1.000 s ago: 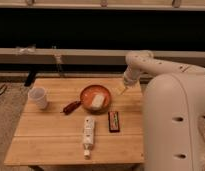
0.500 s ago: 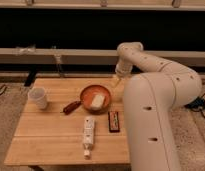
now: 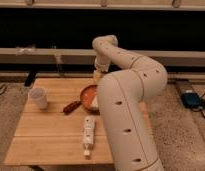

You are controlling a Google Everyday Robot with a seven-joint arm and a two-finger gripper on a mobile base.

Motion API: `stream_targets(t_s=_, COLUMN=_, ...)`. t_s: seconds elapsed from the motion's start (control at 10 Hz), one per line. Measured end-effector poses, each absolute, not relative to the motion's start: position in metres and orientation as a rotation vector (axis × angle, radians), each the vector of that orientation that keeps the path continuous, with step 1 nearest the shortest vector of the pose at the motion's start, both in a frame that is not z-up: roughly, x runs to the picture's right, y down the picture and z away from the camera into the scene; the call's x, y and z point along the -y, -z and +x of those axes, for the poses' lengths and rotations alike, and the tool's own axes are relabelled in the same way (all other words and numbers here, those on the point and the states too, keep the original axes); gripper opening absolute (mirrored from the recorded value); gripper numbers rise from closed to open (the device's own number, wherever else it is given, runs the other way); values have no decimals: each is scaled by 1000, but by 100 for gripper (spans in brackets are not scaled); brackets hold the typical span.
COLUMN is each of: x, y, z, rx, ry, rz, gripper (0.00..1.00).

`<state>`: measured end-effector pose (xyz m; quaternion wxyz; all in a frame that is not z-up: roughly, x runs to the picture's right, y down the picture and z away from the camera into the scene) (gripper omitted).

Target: Move the arm in a circular motion

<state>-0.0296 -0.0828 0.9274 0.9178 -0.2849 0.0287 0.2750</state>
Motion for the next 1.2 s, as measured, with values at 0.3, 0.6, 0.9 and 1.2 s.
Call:
stream_targets(t_s=0.3, x=59, y=-885, z=-87, rx=1, ry=-427, rz=-585, gripper=75)
stream_targets(t_s=0.6, x=8, y=-824, z=-137, rx=72, ry=-289, rz=-628, gripper=75)
stream_targets(t_s=0.9, x=-30, y=-776, z=-164, rx=160, ry=-215, rz=-736, gripper=75)
stream_targets(t_s=1.2, x=-55, y=-749, z=-139, rx=188, ry=-226, rz=-811, gripper=75)
